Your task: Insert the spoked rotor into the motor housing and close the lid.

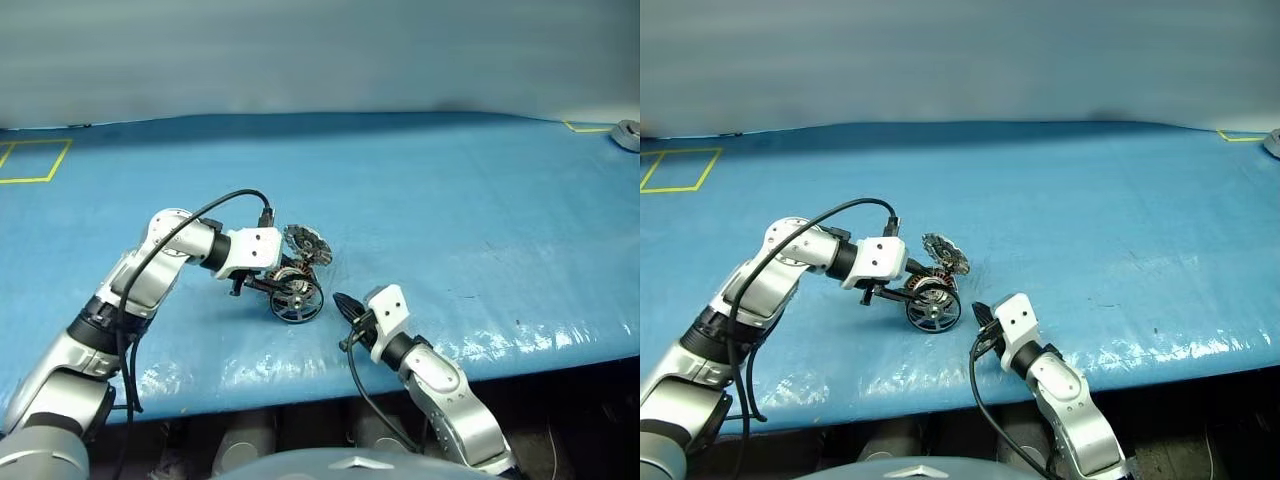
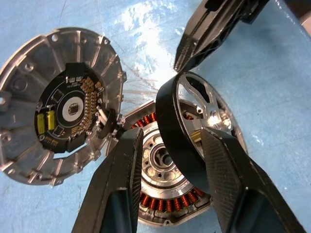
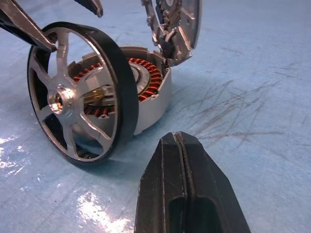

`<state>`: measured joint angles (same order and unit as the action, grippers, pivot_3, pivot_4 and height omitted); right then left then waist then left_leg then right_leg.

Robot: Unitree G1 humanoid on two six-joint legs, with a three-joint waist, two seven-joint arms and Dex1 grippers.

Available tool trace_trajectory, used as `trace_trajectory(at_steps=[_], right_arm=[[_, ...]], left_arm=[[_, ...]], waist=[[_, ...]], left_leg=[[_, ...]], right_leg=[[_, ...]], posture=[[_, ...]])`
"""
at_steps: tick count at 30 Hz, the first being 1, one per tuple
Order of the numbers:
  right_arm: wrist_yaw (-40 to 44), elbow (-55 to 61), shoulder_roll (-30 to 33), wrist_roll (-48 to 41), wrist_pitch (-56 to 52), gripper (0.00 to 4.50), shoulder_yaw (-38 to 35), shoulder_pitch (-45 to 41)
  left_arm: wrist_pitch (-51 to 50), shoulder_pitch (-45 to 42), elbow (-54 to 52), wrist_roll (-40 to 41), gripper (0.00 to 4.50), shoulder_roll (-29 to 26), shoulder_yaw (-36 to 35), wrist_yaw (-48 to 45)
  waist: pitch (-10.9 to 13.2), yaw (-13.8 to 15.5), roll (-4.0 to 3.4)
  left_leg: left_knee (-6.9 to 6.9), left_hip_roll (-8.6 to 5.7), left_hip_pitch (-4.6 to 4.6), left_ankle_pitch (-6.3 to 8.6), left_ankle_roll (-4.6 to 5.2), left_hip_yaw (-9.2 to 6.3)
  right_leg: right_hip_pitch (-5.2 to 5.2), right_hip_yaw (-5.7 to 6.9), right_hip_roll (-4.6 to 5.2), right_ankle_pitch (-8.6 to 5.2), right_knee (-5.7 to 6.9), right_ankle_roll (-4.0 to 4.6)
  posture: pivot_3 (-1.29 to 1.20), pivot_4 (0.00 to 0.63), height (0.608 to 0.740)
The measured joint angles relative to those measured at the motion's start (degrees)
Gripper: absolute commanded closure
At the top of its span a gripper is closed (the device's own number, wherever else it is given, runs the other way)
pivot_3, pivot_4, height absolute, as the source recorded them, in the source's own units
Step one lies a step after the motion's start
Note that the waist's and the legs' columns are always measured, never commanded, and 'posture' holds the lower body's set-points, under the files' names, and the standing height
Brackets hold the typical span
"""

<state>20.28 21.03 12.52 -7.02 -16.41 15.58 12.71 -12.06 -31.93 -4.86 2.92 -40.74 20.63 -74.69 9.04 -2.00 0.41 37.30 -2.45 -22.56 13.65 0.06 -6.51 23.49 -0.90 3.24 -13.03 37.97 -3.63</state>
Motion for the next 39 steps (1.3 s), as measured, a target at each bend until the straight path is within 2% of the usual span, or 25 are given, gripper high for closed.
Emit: trace_trajectory(at_steps=[7, 11, 15, 18, 22, 25, 39], right_arm=[[-1.9, 6.2, 1.3, -0.6, -5.7, 4.50, -2.2, 2.0], [2.3, 16.0, 5.2, -10.0, -15.1, 4.50, -5.1, 3.3], [5.7, 22.3, 9.9, -14.5, -21.8, 4.50, -3.2, -0.5], [5.6, 23.4, 9.9, -14.9, -24.4, 3.88, -0.1, -4.3], [3.8, 22.1, 8.2, -13.6, -25.6, 2.61, 3.8, -8.3], [2.2, 19.5, 7.7, -11.4, -25.8, 2.61, 5.6, -10.3], [4.1, 14.5, 7.9, -11.8, -30.5, 2.61, 8.6, -13.0]], left_arm=[[-0.3, 0.8, -0.1, 0.2, 2.57, -0.1, 0.0, 0.9], [-0.3, 1.0, -0.5, 0.5, 2.57, -0.2, 0.0, 1.0], [-0.3, 1.0, -0.6, 0.5, 2.57, -0.1, 0.0, 1.2], [-0.3, 1.0, -0.6, 0.5, 2.60, 0.0, 0.0, 1.3], [-0.3, 1.0, -0.6, 0.5, 2.60, 0.1, 0.0, 1.4], [-0.3, 1.1, -0.6, 0.5, 2.60, 0.0, 0.0, 1.6], [-0.2, 1.6, -0.6, 0.5, 2.60, 0.0, 0.0, 2.2]], waist=[[0.0, 0.0, -0.01], [0.0, 0.1, -0.01], [0.0, -0.1, -0.01], [0.0, 0.0, -0.01], [0.0, 0.0, -0.01], [0.0, 0.0, 0.00], [0.0, 0.0, 0.00]], left_leg=[[0.00, 0.00, 0.00, 0.00, 0.00, 0.00], [0.02, 0.00, 0.00, 0.00, 0.01, -0.03], [0.09, 0.03, 0.02, 0.00, 0.01, -0.01], [0.10, 0.02, 0.01, 0.00, 0.01, -0.04], [0.10, -0.01, -0.02, 0.00, 0.02, -0.03], [0.10, -0.03, -0.02, 0.00, 0.02, -0.02], [0.10, -0.01, -0.02, 0.00, 0.02, -0.03]], right_leg=[[0.00, -0.01, 0.01, 0.00, 0.01, 0.00], [-0.04, 0.02, 0.02, 0.00, 0.00, 0.00], [-0.06, 0.02, -0.01, 0.00, 0.04, 0.00], [-0.07, 0.06, -0.01, 0.00, 0.04, 0.00], [-0.05, 0.05, 0.02, 0.01, -0.01, -0.02], [-0.05, 0.03, 0.04, 0.03, -0.03, -0.04], [-0.05, 0.04, 0.02, 0.03, -0.02, -0.03]], posture=[[0.00, 0.150, 0.740], [0.00, 0.150, 0.740], [0.00, 0.150, 0.740], [0.00, 0.150, 0.740], [0.00, 0.150, 0.740], [0.00, 0.150, 0.740], [0.00, 0.150, 0.740]])
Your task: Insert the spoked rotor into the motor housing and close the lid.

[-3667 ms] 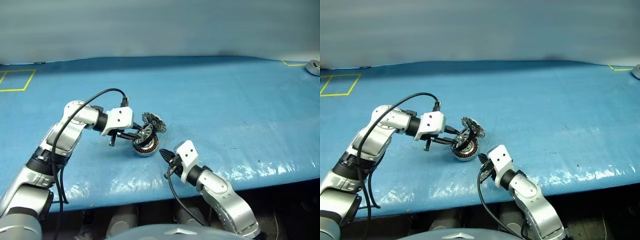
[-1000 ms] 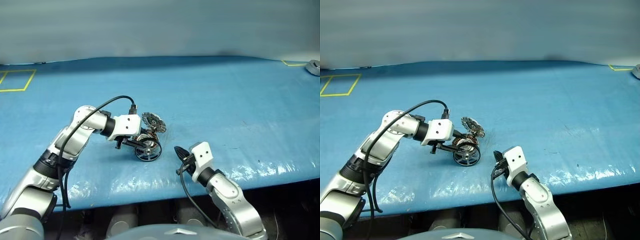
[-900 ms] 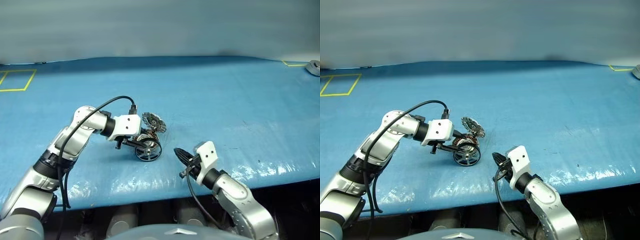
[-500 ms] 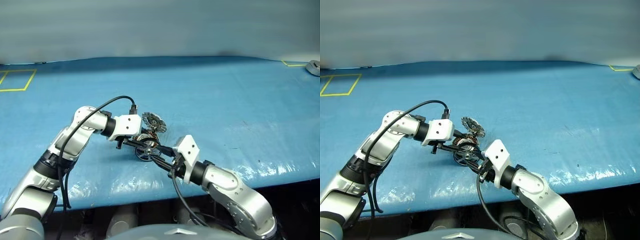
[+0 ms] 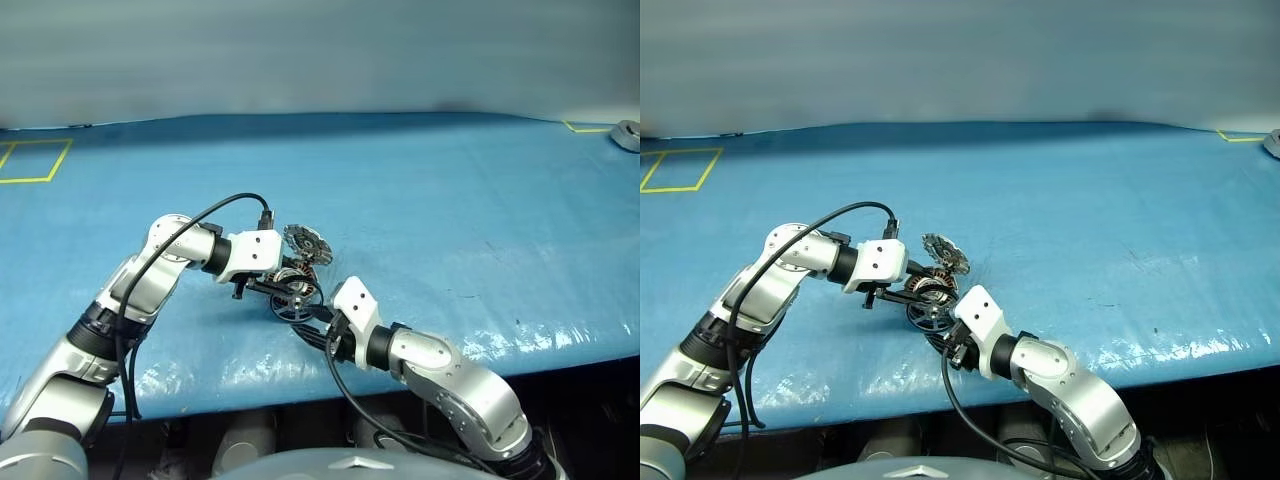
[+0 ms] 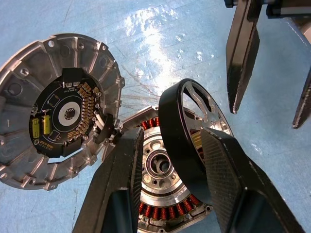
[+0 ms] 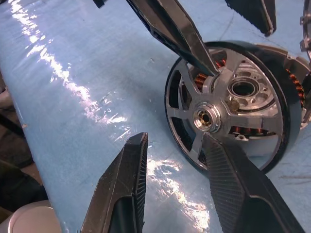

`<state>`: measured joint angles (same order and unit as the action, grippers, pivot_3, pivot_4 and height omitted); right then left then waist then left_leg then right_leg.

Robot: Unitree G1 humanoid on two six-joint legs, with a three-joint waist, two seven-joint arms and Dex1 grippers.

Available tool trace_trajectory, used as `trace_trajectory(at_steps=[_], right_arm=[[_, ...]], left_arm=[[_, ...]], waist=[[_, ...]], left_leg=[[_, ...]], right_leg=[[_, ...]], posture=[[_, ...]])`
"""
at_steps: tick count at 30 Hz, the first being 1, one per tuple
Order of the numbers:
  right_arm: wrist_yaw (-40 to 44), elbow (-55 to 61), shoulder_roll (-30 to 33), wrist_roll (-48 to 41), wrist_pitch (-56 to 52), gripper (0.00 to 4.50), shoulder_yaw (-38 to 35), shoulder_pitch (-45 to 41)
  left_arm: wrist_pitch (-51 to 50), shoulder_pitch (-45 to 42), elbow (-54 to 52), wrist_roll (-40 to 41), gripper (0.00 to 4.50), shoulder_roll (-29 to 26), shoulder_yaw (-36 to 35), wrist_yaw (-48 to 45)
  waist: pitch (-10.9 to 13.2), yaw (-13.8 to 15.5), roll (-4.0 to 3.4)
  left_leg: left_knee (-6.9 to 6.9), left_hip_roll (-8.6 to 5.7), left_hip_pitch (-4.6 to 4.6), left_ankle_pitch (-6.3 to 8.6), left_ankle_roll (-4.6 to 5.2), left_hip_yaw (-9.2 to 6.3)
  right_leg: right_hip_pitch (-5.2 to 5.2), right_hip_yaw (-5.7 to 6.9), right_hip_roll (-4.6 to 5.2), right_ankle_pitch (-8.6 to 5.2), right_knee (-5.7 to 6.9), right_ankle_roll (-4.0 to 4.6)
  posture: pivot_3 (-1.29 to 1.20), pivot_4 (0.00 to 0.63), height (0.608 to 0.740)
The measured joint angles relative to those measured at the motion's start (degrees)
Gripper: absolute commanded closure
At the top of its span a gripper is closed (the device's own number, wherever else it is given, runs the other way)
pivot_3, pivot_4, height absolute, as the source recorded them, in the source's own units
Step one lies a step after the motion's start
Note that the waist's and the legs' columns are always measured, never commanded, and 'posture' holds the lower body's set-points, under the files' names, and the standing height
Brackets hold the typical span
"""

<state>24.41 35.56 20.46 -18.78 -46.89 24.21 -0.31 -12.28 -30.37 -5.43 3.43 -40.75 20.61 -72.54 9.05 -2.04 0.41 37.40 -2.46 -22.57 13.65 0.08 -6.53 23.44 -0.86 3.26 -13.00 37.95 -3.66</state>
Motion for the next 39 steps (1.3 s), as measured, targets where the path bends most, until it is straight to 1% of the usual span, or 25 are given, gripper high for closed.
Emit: trace_trajectory(at_steps=[9, 12, 15, 29, 39], right_arm=[[-3.3, -1.5, -1.9, 2.4, 0.0, 2.61, 0.0, -0.5], [-3.4, -1.5, -1.8, 2.6, 0.1, 2.04, -0.1, -0.5], [-4.0, -1.5, -1.9, 3.2, 0.1, 1.12, -0.3, -0.4], [-5.7, -1.5, -2.2, 7.6, 1.7, 1.12, 0.5, -0.8], [-5.5, -3.5, -0.5, 13.6, 3.5, 1.12, 5.4, -3.3]], left_arm=[[0.0, 0.0, 0.0, 0.0, 2.60, 0.0, 0.0, 0.0], [0.1, 0.0, 0.0, 0.0, 2.60, 0.0, 0.0, 0.0], [0.2, 0.0, 0.0, 0.0, 2.60, 0.1, 0.0, 0.1], [0.3, 0.0, 0.0, 0.0, 2.60, 0.2, 0.0, 0.4], [0.1, 0.0, 0.0, 0.2, 2.60, 0.5, 0.0, 0.5]], waist=[[0.0, 0.0, 0.00], [0.0, 0.0, 0.00], [0.0, 0.0, 0.00], [0.0, 0.0, 0.00], [0.0, 0.0, 0.00]], left_leg=[[0.00, 0.00, 0.01, 0.00, 0.00, 0.00], [0.00, 0.01, 0.02, 0.00, 0.00, 0.00], [0.00, 0.01, 0.02, 0.00, 0.00, 0.00], [0.00, 0.01, 0.01, 0.00, 0.00, 0.00], [0.00, 0.00, 0.00, 0.00, 0.00, 0.00]], right_leg=[[0.00, 0.00, 0.00, 0.00, 0.02, -0.01], [0.00, 0.00, -0.01, 0.01, 0.02, -0.01], [0.00, 0.00, -0.01, 0.00, 0.02, -0.01], [0.01, 0.00, -0.01, 0.00, 0.01, -0.01], [0.01, 0.00, -0.01, 0.00, 0.01, -0.01]], posture=[[0.00, 0.150, 0.740], [0.00, 0.150, 0.740], [0.00, 0.150, 0.740], [0.00, 0.150, 0.740], [0.00, 0.150, 0.740]])
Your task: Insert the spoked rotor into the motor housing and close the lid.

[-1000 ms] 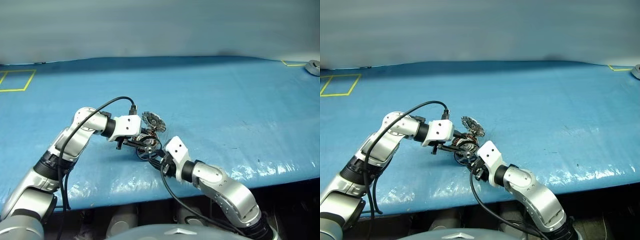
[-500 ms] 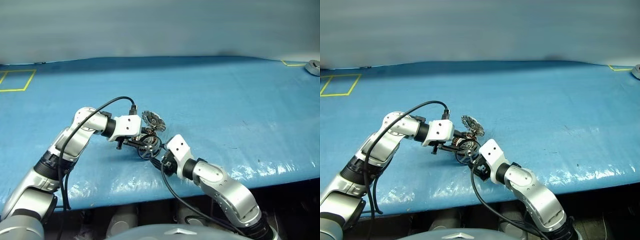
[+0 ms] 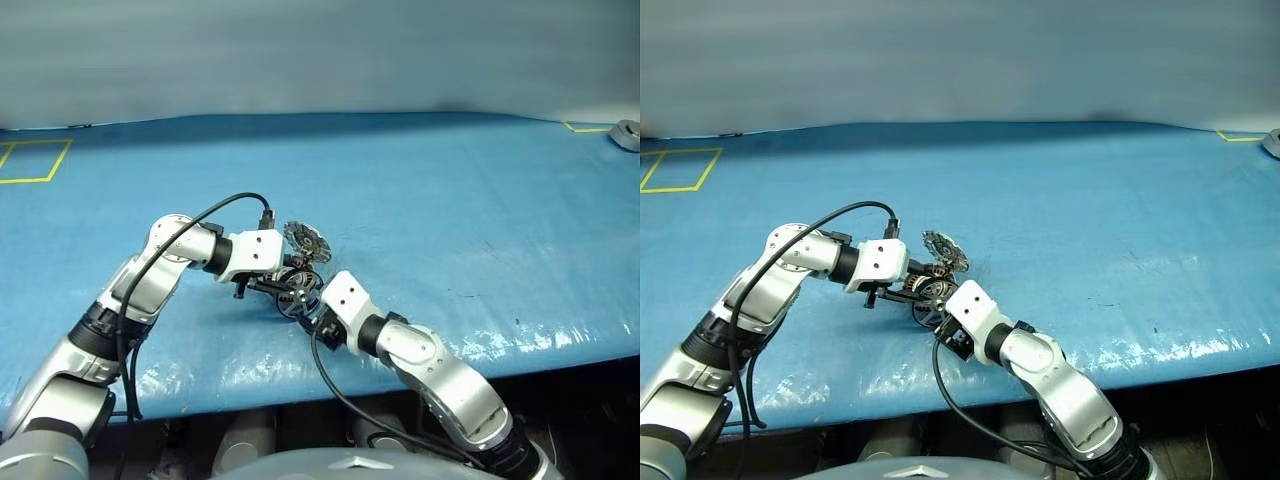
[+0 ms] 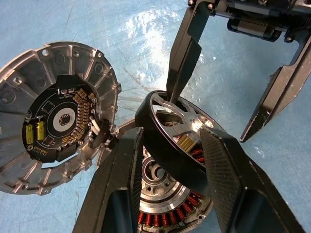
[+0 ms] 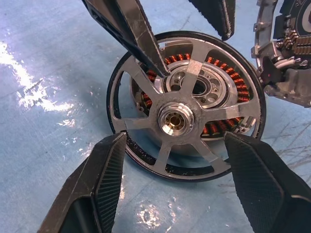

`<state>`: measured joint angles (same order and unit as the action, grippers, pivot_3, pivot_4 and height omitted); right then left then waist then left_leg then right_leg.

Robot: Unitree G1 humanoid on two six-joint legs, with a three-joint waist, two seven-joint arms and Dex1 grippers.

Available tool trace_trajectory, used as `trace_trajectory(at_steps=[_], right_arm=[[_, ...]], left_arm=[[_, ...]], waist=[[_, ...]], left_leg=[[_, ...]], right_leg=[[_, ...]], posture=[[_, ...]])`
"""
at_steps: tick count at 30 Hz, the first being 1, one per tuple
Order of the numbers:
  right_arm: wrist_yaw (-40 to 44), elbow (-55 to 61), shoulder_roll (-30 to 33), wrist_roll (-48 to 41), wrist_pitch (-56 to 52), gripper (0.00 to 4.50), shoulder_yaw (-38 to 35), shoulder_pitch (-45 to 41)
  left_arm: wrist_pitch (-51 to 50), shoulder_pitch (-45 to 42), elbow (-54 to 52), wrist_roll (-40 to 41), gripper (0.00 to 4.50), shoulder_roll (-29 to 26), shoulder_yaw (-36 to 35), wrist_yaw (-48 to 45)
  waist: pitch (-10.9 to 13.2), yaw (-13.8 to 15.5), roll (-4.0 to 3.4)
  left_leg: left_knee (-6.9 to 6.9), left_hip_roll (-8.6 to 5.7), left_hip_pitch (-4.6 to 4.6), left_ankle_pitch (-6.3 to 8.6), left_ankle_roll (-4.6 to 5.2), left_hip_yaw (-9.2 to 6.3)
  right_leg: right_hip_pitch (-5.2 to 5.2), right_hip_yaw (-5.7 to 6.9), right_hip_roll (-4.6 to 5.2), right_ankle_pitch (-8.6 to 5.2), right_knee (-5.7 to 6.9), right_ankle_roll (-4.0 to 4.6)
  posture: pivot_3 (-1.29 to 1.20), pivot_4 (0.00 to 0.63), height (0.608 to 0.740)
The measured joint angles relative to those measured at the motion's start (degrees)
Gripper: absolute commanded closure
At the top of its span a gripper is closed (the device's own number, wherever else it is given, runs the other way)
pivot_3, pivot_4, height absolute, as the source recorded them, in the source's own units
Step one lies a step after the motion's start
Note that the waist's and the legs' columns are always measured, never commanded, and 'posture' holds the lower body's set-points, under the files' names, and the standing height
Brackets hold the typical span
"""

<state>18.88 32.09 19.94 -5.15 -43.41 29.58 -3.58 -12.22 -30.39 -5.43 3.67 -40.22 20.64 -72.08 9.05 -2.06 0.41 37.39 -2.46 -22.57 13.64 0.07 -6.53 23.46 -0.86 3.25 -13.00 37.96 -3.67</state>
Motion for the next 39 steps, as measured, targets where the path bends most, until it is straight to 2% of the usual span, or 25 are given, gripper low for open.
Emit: trace_trajectory(at_steps=[2, 4, 10, 11, 21, 30, 35, 39], right_arm=[[0.0, -0.4, 0.1, 1.0, 0.6, 1.12, 0.6, -0.1], [-0.2, -0.9, 0.0, 2.3, 1.0, 1.51, 1.1, -0.5], [-1.0, -2.1, -0.4, 5.1, 1.7, 3.37, 1.1, -0.6], [-1.3, -2.1, -0.7, 5.3, 1.9, 3.57, 1.0, -0.4], [-0.8, -0.6, -0.9, 5.1, 3.5, 3.56, -1.1, 3.8], [4.4, 6.5, 4.7, -0.8, 3.7, 3.56, -12.3, 9.5], [8.4, 10.6, 8.6, -4.3, 2.0, 3.56, -14.4, 9.5], [10.0, 11.9, 8.5, -7.2, 1.4, 3.56, -14.2, 8.5]], left_arm=[[-0.4, 0.0, 0.0, 0.7, 2.60, 0.4, 0.0, 0.0], [-1.3, 0.0, -0.5, 1.7, 2.60, 0.7, 0.0, 0.0], [-2.4, 0.2, -1.9, 2.4, 2.60, 0.7, 0.0, 0.1], [-2.5, 0.2, -1.9, 2.5, 2.60, 0.7, 0.0, 0.3], [-3.2, 0.7, -3.7, 3.4, 2.60, 0.6, 0.0, 0.7], [-4.6, 2.9, -4.8, 5.8, 2.60, 0.7, -2.4, 2.8], [-6.2, 6.7, -7.4, 8.8, 2.60, 2.0, -5.8, 6.3], [-7.6, 13.7, -9.8, 12.4, 2.60, 3.4, -10.5, 10.1]], waist=[[0.0, 0.0, 0.00], [0.0, 0.0, 0.00], [0.0, -0.1, 0.00], [0.0, -0.1, 0.00], [0.0, 0.1, 0.00], [0.0, 0.2, 0.00], [0.0, 0.0, 0.00], [0.0, -0.1, 0.00]], left_leg=[[0.00, 0.00, -0.01, 0.00, 0.00, 0.00], [0.00, 0.00, 0.00, 0.00, 0.00, 0.00], [0.00, 0.02, 0.01, 0.00, 0.00, 0.00], [0.00, 0.02, 0.01, 0.00, 0.00, 0.00], [-0.01, 0.00, 0.00, 0.00, 0.00, 0.00], [-0.01, 0.01, 0.00, 0.00, 0.01, 0.00], [-0.04, 0.02, 0.00, 0.01, 0.01, 0.01], [-0.07, 0.03, 0.01, 0.01, 0.01, 0.01]], right_leg=[[0.00, 0.00, 0.00, 0.00, -0.01, 0.00], [0.00, 0.00, 0.00, 0.00, -0.01, 0.00], [0.01, 0.00, -0.03, 0.00, 0.01, 0.00], [0.01, 0.00, -0.03, 0.00, 0.01, 0.00], [-0.01, -0.01, 0.01, 0.00, -0.04, 0.00], [-0.02, 0.00, 0.02, 0.00, -0.05, -0.01], [-0.01, -0.01, 0.04, 0.00, -0.07, -0.01], [0.00, 0.00, 0.09, 0.00, -0.07, 0.00]], posture=[[0.00, 0.150, 0.740], [0.00, 0.150, 0.740], [0.00, 0.150, 0.740], [0.00, 0.150, 0.740], [0.00, 0.150, 0.740], [0.00, 0.150, 0.740], [0.00, 0.150, 0.740], [0.00, 0.150, 0.740]])
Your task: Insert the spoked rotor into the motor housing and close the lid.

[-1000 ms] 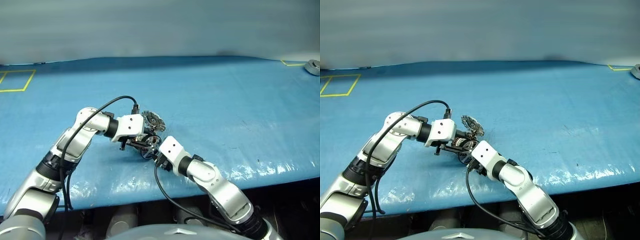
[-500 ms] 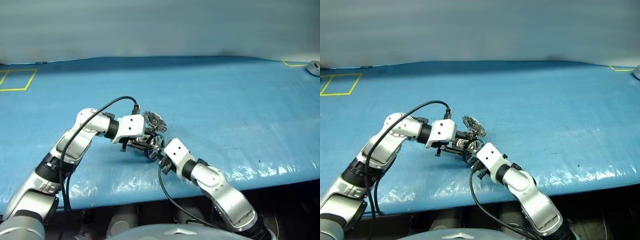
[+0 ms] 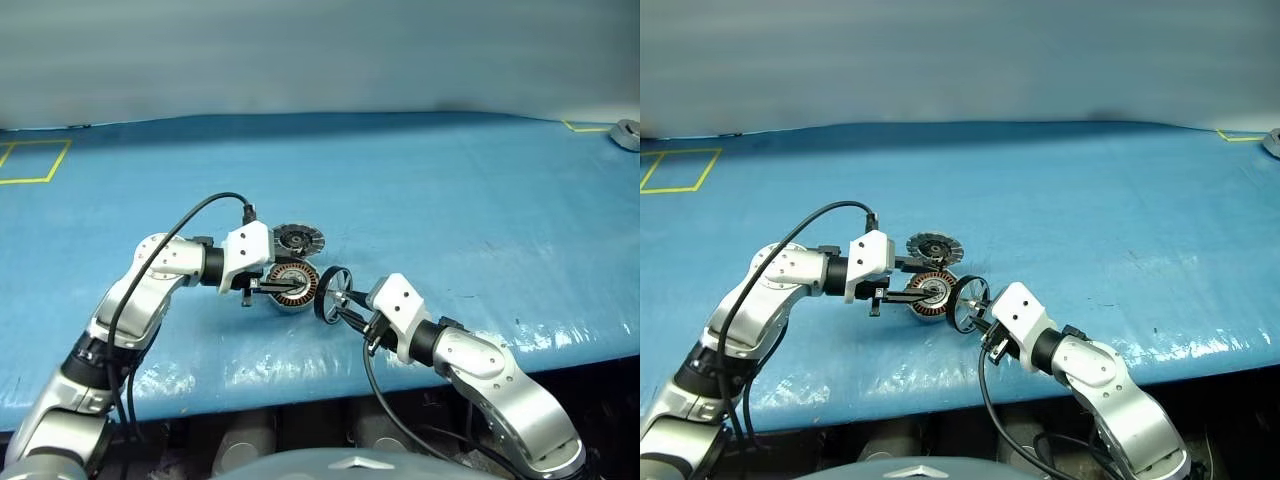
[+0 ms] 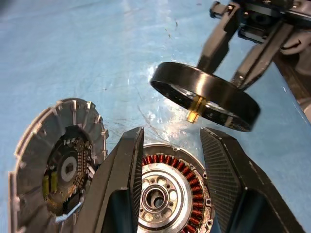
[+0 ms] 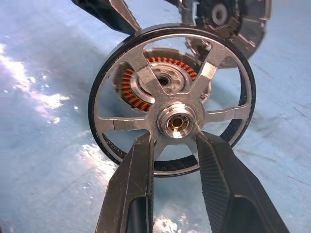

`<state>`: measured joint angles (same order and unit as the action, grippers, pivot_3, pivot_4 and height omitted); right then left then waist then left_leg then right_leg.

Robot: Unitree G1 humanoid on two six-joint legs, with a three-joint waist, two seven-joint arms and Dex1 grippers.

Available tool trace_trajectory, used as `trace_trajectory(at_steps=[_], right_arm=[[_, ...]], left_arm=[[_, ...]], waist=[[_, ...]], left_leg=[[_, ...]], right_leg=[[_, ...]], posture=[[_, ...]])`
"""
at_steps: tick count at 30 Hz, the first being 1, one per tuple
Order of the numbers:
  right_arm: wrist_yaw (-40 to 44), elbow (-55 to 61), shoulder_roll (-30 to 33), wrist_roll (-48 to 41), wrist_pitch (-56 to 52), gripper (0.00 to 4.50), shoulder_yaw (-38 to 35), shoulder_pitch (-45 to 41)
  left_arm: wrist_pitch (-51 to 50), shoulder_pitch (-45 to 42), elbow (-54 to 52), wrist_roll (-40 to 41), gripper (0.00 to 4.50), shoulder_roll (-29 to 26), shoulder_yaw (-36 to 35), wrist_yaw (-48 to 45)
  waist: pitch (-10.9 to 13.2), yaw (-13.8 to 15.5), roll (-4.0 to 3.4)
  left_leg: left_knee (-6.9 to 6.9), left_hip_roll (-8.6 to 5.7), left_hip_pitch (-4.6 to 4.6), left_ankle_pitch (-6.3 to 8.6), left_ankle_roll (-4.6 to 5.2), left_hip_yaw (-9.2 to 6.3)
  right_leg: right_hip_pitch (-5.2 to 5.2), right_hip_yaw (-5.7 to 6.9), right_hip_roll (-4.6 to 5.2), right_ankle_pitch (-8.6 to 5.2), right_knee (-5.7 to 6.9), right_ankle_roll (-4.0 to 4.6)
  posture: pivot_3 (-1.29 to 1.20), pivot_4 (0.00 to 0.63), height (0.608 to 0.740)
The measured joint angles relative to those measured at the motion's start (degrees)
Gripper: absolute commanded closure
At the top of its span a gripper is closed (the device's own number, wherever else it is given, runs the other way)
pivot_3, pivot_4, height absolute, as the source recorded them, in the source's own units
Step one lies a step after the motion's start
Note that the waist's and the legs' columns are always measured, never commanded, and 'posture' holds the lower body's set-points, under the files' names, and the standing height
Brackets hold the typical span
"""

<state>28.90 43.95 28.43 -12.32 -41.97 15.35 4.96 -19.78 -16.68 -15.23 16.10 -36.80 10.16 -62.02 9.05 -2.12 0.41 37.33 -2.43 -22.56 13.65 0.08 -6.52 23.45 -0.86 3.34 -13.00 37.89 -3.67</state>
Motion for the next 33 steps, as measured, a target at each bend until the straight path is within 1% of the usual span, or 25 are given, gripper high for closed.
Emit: trace_trajectory(at_steps=[3, 8, 10, 12, 16, 20, 23, 27, 33], right_arm=[[0.0, 0.1, -0.7, -0.4, 0.1, 3.56, 1.0, -2.7], [-0.1, -1.1, -2.3, -0.3, 0.3, 3.56, 4.5, -6.9], [0.0, -2.2, -2.4, -0.2, 0.4, 3.56, 5.3, -8.5], [0.4, -4.1, -2.2, 0.2, 0.6, 3.56, 6.3, -10.3], [1.7, -7.3, -0.6, 1.9, 0.6, 3.56, 7.8, -14.1], [2.4, -9.6, 0.5, 3.9, -0.8, 3.56, 9.2, -18.1], [2.7, -10.2, 0.5, 4.2, -2.3, 3.56, 9.7, -19.6], [3.8, -11.1, 0.8, 4.3, -5.0, 3.56, 10.7, -22.2], [4.7, -12.4, 1.8, 5.6, -7.0, 3.56, 12.1, -24.2]], left_arm=[[1.2, 7.9, -1.9, 2.3, 2.60, 1.3, -3.0, 2.4], [5.0, 19.1, -3.1, 4.3, 2.60, 6.4, -7.2, 7.6], [8.3, 21.9, -2.8, 4.2, 2.60, 8.7, -8.9, 9.8], [13.0, 25.1, -2.5, 4.7, 2.60, 12.0, -10.9, 11.2], [17.9, 29.5, -0.1, 4.1, 2.60, 13.2, -11.0, 12.0], [22.4, 31.0, 3.7, 2.9, 2.60, 15.9, -10.6, 13.3], [25.2, 30.8, 5.1, 1.9, 2.60, 16.0, -10.4, 13.4], [28.4, 30.4, 9.7, 0.9, 2.60, 16.6, -10.2, 14.0], [32.4, 29.0, 13.9, 0.8, 2.60, 17.4, -10.0, 14.1]], waist=[[0.0, 0.1, 0.00], [0.0, 1.1, 0.01], [0.0, 1.4, 0.00], [0.0, 1.5, 0.01], [0.0, 1.5, 0.00], [0.0, 1.6, 0.01], [0.0, 1.5, 0.00], [0.0, 1.4, 0.00], [0.0, 1.5, 0.01]], left_leg=[[0.00, -0.01, 0.01, 0.00, 0.00, 0.02], [-0.01, -0.02, -0.02, 0.00, -0.01, -0.02], [0.00, -0.04, -0.01, 0.00, 0.00, 0.00], [0.00, -0.04, -0.02, 0.00, 0.00, 0.04], [0.00, -0.03, -0.02, 0.00, 0.00, 0.08], [0.00, -0.03, -0.03, 0.00, 0.00, 0.05], [-0.02, -0.03, -0.03, 0.00, 0.00, 0.07], [-0.03, -0.02, -0.03, 0.00, 0.00, 0.08], [-0.03, -0.04, -0.04, 0.00, 0.00, 0.07]], right_leg=[[0.01, 0.00, 0.05, 0.00, -0.03, 0.00], [0.01, 0.05, 0.13, 0.00, -0.07, 0.05], [0.00, 0.05, 0.16, -0.03, -0.09, 0.10], [-0.01, 0.05, 0.18, -0.13, -0.14, 0.36], [0.02, 0.06, 0.17, -0.13, -0.13, 0.42], [0.00, 0.12, 0.16, -0.12, -0.13, 0.44], [0.02, 0.11, 0.16, -0.12, -0.13, 0.44], [0.04, 0.11, 0.16, -0.11, -0.13, 0.44], [0.03, 0.13, 0.17, -0.11, -0.14, 0.43]], posture=[[0.00, 0.150, 0.740], [0.00, 0.150, 0.740], [0.00, 0.150, 0.740], [0.00, 0.150, 0.740], [0.00, 0.150, 0.740], [0.00, 0.150, 0.740], [0.00, 0.150, 0.740], [0.00, 0.150, 0.740], [0.00, 0.150, 0.740]])
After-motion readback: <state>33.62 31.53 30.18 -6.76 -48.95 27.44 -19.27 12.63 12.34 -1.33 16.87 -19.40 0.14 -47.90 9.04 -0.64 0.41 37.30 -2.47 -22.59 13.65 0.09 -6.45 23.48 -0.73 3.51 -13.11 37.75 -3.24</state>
